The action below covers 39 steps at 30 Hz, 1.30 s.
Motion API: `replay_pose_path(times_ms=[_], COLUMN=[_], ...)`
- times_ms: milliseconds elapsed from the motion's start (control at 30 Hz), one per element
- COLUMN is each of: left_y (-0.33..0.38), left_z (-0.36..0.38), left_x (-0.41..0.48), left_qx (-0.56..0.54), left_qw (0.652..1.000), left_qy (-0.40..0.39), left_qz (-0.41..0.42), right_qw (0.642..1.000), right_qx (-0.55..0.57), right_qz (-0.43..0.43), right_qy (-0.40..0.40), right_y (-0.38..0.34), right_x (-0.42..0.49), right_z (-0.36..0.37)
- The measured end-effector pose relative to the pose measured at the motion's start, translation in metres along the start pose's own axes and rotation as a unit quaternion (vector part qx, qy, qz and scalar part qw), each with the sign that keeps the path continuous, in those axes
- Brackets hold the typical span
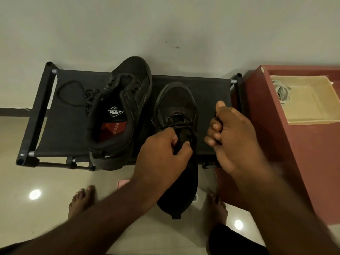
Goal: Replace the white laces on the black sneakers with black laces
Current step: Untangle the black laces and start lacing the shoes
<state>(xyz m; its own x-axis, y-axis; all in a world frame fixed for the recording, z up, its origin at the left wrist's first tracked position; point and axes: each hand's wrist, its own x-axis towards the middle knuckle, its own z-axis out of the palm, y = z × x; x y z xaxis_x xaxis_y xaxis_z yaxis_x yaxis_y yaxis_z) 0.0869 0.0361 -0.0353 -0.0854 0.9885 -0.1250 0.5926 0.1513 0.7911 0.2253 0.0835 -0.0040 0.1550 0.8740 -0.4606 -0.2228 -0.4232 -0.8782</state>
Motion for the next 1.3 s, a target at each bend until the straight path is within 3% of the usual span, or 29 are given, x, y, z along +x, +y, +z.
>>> replay_pose_path(times_ms=[67,100,167,233,300,333,500,533,567,633,700,767,800,867,933,1000,1167,1300], left_y=[-0.003,-0.004,-0.006,-0.007,-0.008,-0.008,-0.009,-0.009,-0.009,-0.009,-0.008,-0.008,-0.008,-0.009,-0.008,-0.009,-0.01,-0.008], left_z=[0.0,-0.001,-0.001,0.0,0.001,0.001,0.0,0.001,0.001,0.0,-0.001,-0.001,-0.001,0.0,0.0,0.0,-0.002,-0.003], left_x=[0.004,0.006,0.006,0.005,0.004,0.004,0.007,0.007,0.007,0.009,0.01,0.01,0.01,0.01,0.01,0.01,0.01,0.013], left_qx=[-0.027,-0.034,-0.042,-0.046,-0.047,-0.047,-0.041,-0.039,-0.038,-0.043,-0.053,-0.056,-0.055,-0.052,-0.045,-0.044,-0.039,-0.047], left_qw=[0.999,0.999,0.999,0.999,0.998,0.998,0.999,0.999,0.999,0.999,0.998,0.998,0.998,0.999,0.999,0.999,0.999,0.999], left_qy=[0.014,0.021,0.026,0.028,0.026,0.025,0.02,0.022,0.023,0.017,0.011,0.014,0.013,0.009,0.008,0.009,0.01,0.0], left_qz=[-0.016,-0.015,-0.005,0.008,0.019,0.022,0.023,0.025,0.026,0.018,0.007,0.003,0.002,0.002,0.007,0.01,0.006,-0.011], right_qw=[0.996,0.996,0.985,0.917,0.857,0.847,0.847,0.86,0.892,0.971,0.992,0.992,0.996,0.993,0.945,0.907,0.871,0.887], right_qx=[0.047,0.019,-0.157,-0.388,-0.494,-0.509,-0.504,-0.482,-0.426,-0.202,0.038,0.104,0.073,-0.111,-0.32,-0.411,-0.466,-0.423], right_qz=[0.067,0.071,0.031,-0.048,-0.105,-0.118,-0.16,-0.158,-0.141,-0.093,-0.065,-0.049,-0.044,-0.049,-0.066,-0.085,-0.138,-0.167], right_qy=[-0.038,-0.05,-0.064,-0.081,-0.099,-0.097,-0.058,-0.053,-0.056,-0.085,-0.098,-0.049,-0.018,0.014,-0.007,-0.043,-0.067,-0.082], right_y=[-0.013,-0.017,-0.016,-0.007,0.003,0.006,0.011,0.011,0.01,0.002,-0.008,-0.014,-0.013,-0.008,0.003,0.016,0.023,0.021], right_x=[-0.004,-0.005,-0.007,-0.006,-0.004,-0.002,-0.001,-0.002,-0.003,-0.006,-0.009,-0.01,-0.008,-0.003,0.0,0.002,0.008,0.005], right_z=[-0.005,-0.008,-0.014,-0.016,-0.014,-0.013,-0.011,-0.009,-0.007,-0.003,-0.001,-0.004,-0.006,-0.008,-0.007,-0.004,-0.006,-0.003])
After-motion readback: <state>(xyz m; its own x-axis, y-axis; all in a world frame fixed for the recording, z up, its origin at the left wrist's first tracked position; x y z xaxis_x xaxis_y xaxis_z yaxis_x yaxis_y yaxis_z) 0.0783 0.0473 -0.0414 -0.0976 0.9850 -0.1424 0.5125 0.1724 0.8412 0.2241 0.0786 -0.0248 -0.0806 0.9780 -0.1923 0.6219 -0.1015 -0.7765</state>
